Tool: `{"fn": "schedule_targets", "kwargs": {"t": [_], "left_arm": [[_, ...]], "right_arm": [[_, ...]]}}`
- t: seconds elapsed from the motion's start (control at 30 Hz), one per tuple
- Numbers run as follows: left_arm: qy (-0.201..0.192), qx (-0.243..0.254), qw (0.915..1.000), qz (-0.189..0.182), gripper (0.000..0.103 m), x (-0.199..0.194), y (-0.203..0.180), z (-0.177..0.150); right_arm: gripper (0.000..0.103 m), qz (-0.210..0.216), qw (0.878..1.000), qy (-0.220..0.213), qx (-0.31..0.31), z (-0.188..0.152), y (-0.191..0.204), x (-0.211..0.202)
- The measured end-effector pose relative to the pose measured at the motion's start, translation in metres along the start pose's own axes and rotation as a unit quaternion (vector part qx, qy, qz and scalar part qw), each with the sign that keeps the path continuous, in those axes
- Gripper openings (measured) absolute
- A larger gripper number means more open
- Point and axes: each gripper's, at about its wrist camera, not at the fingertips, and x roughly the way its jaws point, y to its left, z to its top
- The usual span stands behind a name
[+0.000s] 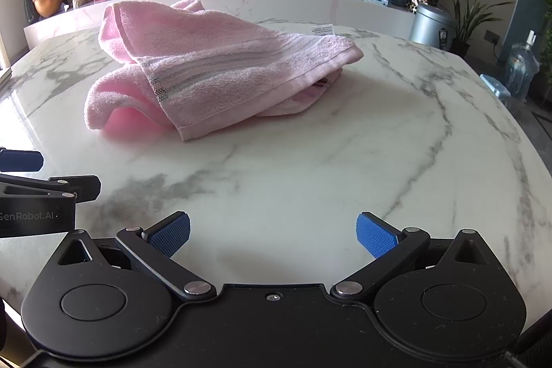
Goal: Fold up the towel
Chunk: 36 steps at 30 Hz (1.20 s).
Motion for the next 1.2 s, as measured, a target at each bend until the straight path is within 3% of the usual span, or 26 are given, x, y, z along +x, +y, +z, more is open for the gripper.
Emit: {"fn": "schedule_targets", "kwargs": {"t": [1.2], "left_arm": [[0.001, -0.001, 1.0, -0.002, 0.078, 0.003, 0.008, -0.01]], "right_arm": [[0.103, -0.002, 1.0, 0.006, -0.003, -0.001, 0.0, 0.001]]}}
